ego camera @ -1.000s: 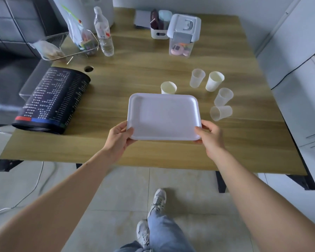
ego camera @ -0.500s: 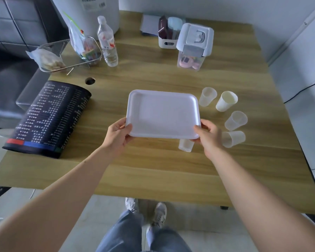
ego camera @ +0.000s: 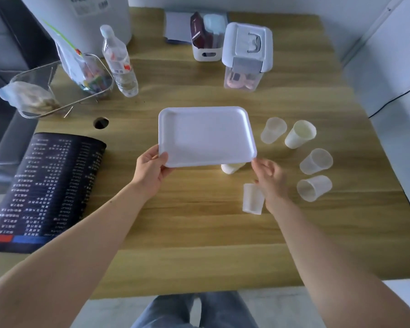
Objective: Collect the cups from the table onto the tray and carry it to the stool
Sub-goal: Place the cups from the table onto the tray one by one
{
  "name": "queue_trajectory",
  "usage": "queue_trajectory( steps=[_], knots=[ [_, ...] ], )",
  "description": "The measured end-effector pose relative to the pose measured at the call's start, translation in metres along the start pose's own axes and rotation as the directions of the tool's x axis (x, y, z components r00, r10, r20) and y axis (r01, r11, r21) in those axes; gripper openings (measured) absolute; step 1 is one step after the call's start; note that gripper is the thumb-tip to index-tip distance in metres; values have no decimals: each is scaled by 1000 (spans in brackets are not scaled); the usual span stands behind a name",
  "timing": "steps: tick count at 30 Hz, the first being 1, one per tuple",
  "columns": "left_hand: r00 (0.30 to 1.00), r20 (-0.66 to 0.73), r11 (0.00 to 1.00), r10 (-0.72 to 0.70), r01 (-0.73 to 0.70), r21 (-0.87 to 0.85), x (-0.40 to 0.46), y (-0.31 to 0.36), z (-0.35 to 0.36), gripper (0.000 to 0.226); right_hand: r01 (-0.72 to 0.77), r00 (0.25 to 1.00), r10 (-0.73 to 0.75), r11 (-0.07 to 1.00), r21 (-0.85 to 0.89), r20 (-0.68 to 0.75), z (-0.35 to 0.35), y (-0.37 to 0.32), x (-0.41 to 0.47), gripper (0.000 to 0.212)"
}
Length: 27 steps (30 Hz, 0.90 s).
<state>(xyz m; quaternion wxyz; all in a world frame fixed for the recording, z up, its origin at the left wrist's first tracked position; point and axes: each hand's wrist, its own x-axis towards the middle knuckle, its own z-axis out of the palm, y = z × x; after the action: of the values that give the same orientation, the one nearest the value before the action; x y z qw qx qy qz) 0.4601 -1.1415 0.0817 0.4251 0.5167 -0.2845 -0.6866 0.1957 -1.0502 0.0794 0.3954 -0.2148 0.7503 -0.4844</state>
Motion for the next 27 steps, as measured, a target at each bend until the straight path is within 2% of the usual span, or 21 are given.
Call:
queue_trajectory(
  steps=[4, 8, 10, 14, 18, 27],
  knots=[
    [999, -53, 1000, 10, -10, 5, 25, 0, 4, 30, 45, 999, -42, 992, -116, 30, 7, 13, 11, 61],
    [994, -104, 1000, 15, -15, 0, 40, 0, 9, 33, 82, 995, -70, 980, -181, 75, 16, 16, 22, 91],
    [992, -123, 1000, 0, -3, -22, 47, -1, 12, 33, 97, 993, -78, 968, -232, 91, 23, 17, 30, 100],
    [991, -136, 1000, -4, 1, -21, 55, 0, 17, 29, 159, 984, -123, 934, -321, 128, 34, 18, 40, 97],
    [991, -137, 1000, 7, -8, -13, 61, 0, 18, 29, 213, 976, -173, 893, -397, 133, 39, 16, 45, 86],
    [989, -148, 1000, 0, 0, 2, 63, -2, 17, 36, 191, 981, -168, 918, -348, 98, 29, 10, 40, 76]
  ],
)
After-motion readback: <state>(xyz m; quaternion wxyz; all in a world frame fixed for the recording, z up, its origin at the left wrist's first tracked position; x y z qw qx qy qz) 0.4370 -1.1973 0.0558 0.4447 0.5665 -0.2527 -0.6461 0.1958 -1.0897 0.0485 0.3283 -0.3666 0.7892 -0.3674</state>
